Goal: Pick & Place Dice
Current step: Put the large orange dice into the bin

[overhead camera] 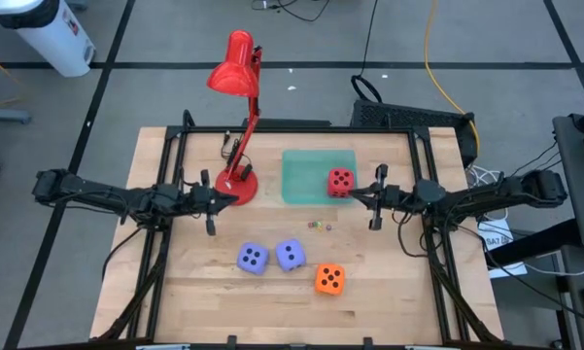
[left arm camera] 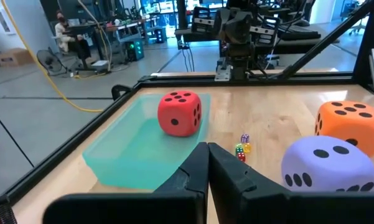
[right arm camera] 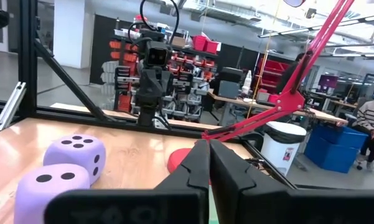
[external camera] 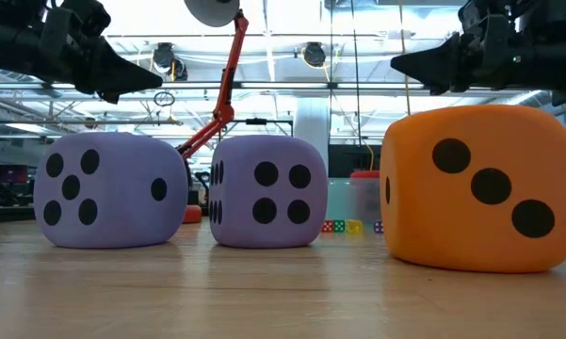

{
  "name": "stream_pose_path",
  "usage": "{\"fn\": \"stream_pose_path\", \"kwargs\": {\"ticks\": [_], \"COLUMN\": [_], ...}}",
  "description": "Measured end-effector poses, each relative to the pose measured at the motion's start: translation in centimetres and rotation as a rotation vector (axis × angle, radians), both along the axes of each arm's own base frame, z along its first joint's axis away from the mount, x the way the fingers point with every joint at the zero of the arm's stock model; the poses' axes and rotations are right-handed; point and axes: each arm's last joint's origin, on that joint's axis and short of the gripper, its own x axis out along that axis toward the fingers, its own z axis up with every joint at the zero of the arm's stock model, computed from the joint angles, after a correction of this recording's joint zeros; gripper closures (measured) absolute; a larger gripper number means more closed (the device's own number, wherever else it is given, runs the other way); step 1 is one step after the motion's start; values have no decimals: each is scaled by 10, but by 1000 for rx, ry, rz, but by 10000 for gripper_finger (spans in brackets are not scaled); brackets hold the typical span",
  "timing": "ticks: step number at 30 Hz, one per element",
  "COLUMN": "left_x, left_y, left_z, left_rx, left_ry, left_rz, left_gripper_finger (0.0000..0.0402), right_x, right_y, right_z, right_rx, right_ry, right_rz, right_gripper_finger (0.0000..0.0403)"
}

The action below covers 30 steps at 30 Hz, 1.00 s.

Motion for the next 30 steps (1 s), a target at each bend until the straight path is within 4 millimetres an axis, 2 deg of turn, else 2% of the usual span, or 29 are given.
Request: {"fn": "stream_pose_path", "kwargs": {"ticks": [30], "left_x": [0], "left_y": [1], "left_z": [0], "left_rx": [-52], "left_ry": [-13], "left_rz": [31], "left_gripper_finger": [385], "right_x": [0], "right_y": [2], "right_z": [-2], "right_rx": [20], "right_ry": [18], "right_rz": [15], "right_gripper_finger": [398]}}
